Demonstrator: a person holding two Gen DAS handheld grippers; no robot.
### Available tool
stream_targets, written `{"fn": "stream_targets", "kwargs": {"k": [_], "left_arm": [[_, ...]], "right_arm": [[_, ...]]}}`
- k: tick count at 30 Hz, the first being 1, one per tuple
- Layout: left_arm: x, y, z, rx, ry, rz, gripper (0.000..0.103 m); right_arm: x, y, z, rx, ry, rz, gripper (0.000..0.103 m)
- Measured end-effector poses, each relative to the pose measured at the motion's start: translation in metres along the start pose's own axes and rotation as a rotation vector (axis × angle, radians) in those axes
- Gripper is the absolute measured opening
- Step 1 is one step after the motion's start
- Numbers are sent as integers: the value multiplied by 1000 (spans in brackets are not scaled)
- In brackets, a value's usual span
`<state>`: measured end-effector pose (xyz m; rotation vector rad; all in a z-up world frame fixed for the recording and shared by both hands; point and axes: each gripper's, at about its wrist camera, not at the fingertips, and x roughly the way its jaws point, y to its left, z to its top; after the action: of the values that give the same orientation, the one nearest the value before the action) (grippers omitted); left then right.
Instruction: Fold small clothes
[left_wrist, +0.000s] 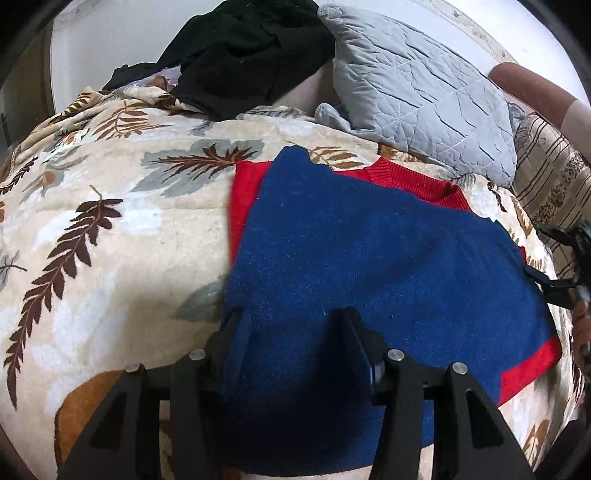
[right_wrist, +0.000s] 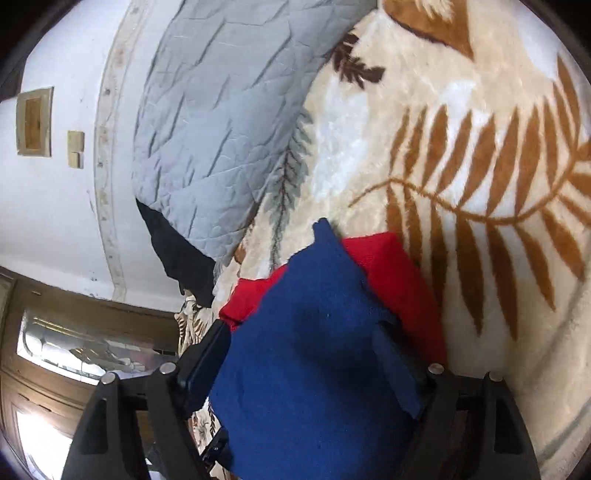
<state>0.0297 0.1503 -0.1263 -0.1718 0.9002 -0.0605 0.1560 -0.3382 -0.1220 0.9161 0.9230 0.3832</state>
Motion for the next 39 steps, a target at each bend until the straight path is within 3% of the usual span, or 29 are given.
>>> {"fn": "stream_targets", "kwargs": {"k": [3, 9, 12, 13, 15, 17, 20, 22, 24, 26, 33, 39], "left_arm": [[-5, 0, 2, -20, 14, 7, 53], [-35, 8, -4, -87, 2, -1, 54], [-30, 12, -15, -91, 59, 50, 54], [-23, 15, -19, -96, 114, 88, 54], [-21, 23, -23, -144, 161, 90, 54], [-30, 28, -25, -192, 140, 74, 54], [-35, 26, -28, -177, 136, 92, 54], [-36, 27, -32, -175, 146, 102, 54], [-38, 27, -34, -177, 144, 106, 54], [-42, 29, -35, -168, 136, 115, 54], [-43, 30, -35, -151, 116, 130, 54], [-43, 33, -36, -141, 103, 125, 54]], "right_arm": [[-19, 18, -16, -60, -5, 9, 83], [-49, 32, -85, -108, 55, 85, 83], [-50, 10, -112, -101, 74, 12, 83], [-50, -3, -114, -70, 68, -17, 83], [-57, -14, -113, -7, 38, 28, 82], [-69, -4, -115, -21, 12, 17, 84], [-75, 18, -126, -112, 29, 46, 84], [-73, 18, -132, -143, 34, 6, 84], [-66, 2, -133, -95, 54, -35, 83], [-65, -6, -133, -49, 54, -23, 83], [-65, 52, -124, -207, 38, -15, 84], [-40, 62, -111, -213, 46, -20, 84]]}}
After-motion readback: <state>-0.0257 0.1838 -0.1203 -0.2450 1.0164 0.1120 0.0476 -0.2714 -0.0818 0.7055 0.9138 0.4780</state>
